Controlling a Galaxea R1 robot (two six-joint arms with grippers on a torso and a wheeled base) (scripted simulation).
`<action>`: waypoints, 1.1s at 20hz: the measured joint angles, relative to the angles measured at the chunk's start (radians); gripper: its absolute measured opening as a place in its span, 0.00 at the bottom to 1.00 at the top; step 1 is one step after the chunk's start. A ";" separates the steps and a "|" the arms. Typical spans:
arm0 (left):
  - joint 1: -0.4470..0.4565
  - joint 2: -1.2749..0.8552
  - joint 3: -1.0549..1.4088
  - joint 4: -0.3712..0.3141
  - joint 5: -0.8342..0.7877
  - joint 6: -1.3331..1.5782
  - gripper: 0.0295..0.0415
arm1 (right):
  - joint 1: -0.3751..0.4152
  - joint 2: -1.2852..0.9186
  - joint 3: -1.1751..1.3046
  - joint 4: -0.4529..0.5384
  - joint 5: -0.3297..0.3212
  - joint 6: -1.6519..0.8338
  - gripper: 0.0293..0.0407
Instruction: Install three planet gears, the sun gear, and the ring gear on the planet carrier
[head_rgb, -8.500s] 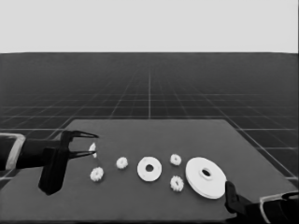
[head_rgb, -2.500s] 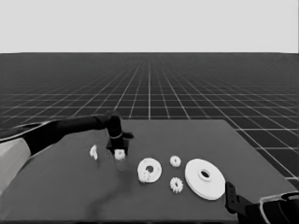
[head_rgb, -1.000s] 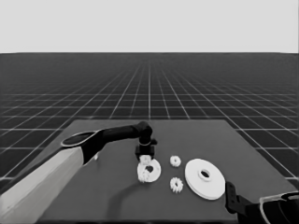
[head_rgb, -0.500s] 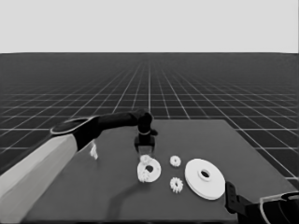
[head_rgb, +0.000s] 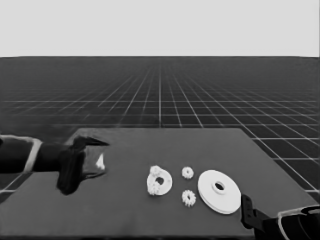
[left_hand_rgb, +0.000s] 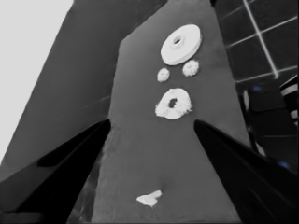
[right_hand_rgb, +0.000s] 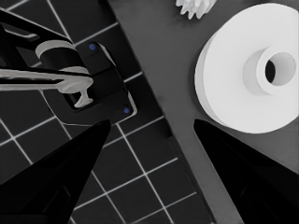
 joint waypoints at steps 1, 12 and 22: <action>-0.007 -0.030 0.029 0.003 -0.014 0.031 0.75 | 0.000 0.000 0.000 0.000 0.000 0.000 0.81; -0.017 -0.072 0.070 0.007 -0.035 0.075 0.75 | 0.378 0.943 -1.191 0.538 -0.319 0.797 0.81; -0.017 -0.072 0.071 0.007 -0.035 0.075 0.75 | 0.194 1.016 -1.381 0.395 -0.210 0.720 0.81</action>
